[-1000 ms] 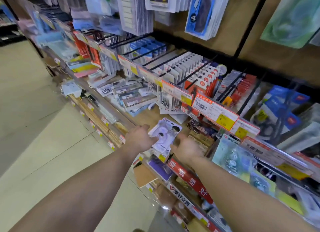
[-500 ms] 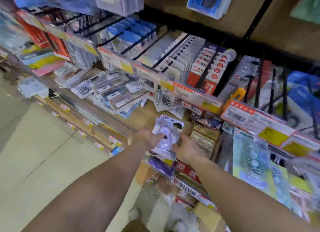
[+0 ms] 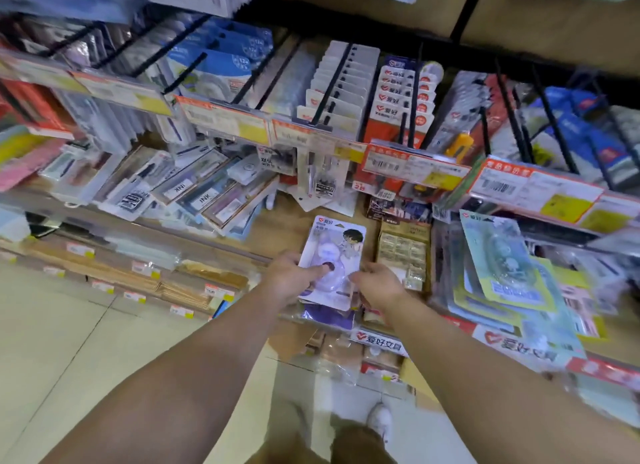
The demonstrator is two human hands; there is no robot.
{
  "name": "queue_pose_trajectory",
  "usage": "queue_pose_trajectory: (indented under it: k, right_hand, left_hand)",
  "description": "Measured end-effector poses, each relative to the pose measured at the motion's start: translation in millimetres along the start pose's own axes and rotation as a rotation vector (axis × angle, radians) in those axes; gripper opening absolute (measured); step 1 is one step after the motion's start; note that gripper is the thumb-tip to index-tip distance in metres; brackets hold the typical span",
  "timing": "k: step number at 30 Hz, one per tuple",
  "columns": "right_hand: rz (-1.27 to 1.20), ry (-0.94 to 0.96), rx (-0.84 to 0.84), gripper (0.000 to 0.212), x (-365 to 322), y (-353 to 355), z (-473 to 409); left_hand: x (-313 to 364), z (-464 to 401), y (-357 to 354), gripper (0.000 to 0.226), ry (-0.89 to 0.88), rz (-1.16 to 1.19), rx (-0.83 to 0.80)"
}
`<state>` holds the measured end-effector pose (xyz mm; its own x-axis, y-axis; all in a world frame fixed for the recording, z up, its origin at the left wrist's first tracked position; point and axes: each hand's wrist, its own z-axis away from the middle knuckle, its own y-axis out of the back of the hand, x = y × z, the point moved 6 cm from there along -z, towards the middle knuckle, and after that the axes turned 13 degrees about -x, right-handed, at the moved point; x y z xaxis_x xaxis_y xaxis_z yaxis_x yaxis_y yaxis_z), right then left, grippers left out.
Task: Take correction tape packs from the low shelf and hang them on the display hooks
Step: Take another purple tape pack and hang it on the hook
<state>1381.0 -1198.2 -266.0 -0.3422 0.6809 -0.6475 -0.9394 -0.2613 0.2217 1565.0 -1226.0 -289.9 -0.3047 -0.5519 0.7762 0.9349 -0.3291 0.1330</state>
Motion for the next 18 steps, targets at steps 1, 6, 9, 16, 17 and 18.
queue_pose_trajectory:
  k: [1, 6, 9, 16, 17, 18]
  right_hand:
    - [-0.086, -0.012, 0.003, 0.011, 2, -1, 4]
    - [-0.315, -0.031, 0.042, 0.022, 23, -1, 24]
    - [-0.295, -0.008, 0.015, 0.026, 33, 5, 43]
    - [-0.295, 0.168, 0.011, 0.04, 61, 26, 83]
    - [-0.286, 0.194, 0.019, 0.046, 67, 31, 92]
    - [-0.284, 0.213, 0.029, 0.053, 72, 36, 104]
  left_hand:
    - [0, 3, 0, 0.046, -0.016, 0.031, -0.023]
    - [-4, 18, -7, 0.04, -0.039, 0.061, -0.139]
    - [-2, 30, -15, 0.033, -0.071, 0.084, -0.133]
    - [16, 69, -51, 0.029, -0.18, 0.064, -0.144]
    - [19, 77, -59, 0.035, -0.188, 0.068, -0.152]
    - [21, 85, -68, 0.039, -0.199, 0.079, -0.162]
